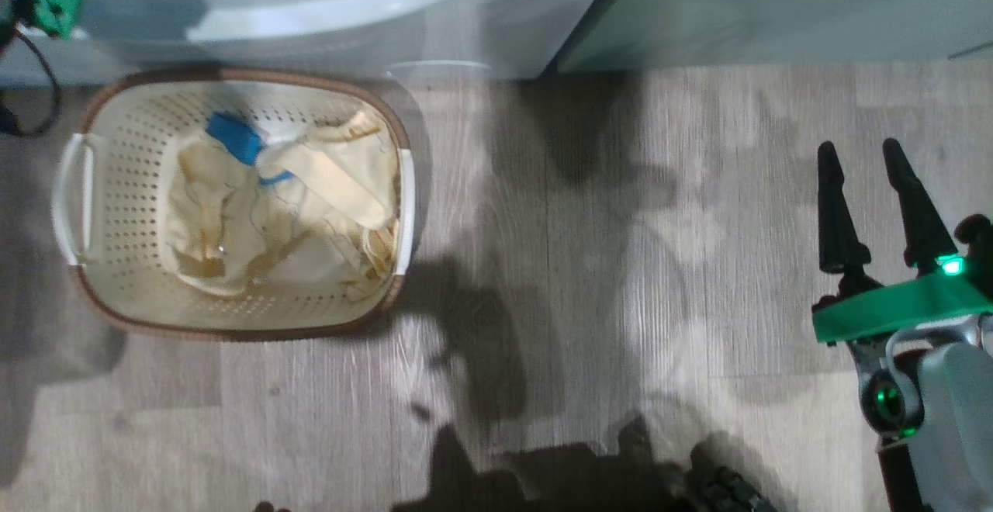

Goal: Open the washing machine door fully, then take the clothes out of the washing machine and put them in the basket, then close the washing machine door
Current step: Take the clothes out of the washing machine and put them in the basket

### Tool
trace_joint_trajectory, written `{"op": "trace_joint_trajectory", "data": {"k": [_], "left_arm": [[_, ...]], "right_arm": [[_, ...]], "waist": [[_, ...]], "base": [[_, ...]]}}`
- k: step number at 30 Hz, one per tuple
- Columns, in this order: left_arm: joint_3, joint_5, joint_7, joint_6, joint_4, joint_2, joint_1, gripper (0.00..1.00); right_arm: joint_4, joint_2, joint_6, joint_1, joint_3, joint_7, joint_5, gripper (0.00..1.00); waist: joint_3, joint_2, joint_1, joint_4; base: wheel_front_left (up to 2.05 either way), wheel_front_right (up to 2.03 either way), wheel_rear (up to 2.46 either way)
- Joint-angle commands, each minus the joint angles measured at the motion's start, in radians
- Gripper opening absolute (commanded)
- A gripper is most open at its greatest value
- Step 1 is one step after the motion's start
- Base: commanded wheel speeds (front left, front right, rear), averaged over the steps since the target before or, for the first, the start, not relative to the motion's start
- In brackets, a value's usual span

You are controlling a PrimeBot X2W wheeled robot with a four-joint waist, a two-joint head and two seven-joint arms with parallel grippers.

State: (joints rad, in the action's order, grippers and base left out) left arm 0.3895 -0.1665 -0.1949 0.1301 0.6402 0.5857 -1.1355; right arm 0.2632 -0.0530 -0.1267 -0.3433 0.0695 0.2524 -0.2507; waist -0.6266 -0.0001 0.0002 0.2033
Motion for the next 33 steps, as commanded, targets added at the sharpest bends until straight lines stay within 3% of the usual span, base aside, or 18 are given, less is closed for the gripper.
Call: {"op": "trace_joint_trajectory", "data": {"k": [1, 12, 19, 31, 32, 33], "left_arm": [[-0.015, 0.024, -0.016, 0.000, -0.019, 0.077, -0.067, 1.00], [0.065, 0.062, -0.093, 0.000, -0.013, 0.112, -0.230, 1.00], [0.082, 0.057, -0.126, -0.001, -0.034, 0.121, -0.239, 1.00], [0.084, 0.058, -0.179, -0.046, -0.028, 0.134, -0.240, 1.00], [0.085, 0.057, -0.181, -0.048, -0.026, 0.134, -0.240, 0.92], [0.085, 0.055, -0.183, -0.050, -0.024, 0.133, -0.241, 0.75]], "right_arm": [[-0.029, 0.002, -0.004, -0.011, 0.023, 0.009, -0.016, 1.00], [-0.032, 0.003, -0.004, -0.051, 0.046, 0.009, -0.039, 1.00], [-0.033, 0.003, -0.004, -0.056, 0.061, 0.009, -0.045, 1.00], [-0.044, 0.003, -0.004, -0.075, 0.066, 0.009, -0.043, 1.00], [-0.044, 0.003, -0.004, -0.075, 0.066, 0.009, -0.043, 1.00], [-0.044, 0.003, -0.004, -0.075, 0.065, 0.009, -0.043, 1.00]], "waist": [[-0.034, 0.0001, -0.0002, 0.010], [-0.105, 0.0001, -0.0002, 0.016], [-0.108, 0.0001, -0.0002, 0.014], [-0.132, 0.0001, -0.0002, 0.016], [-0.134, 0.0001, -0.0002, 0.017], [-0.136, 0.0001, -0.0002, 0.018]], "base": [[0.00, 0.00, 0.00], [0.00, 0.00, 0.00], [0.00, 0.00, 0.00], [0.00, 0.00, 0.00], [0.00, 0.00, 0.00], [0.00, 0.00, 0.00]]}}
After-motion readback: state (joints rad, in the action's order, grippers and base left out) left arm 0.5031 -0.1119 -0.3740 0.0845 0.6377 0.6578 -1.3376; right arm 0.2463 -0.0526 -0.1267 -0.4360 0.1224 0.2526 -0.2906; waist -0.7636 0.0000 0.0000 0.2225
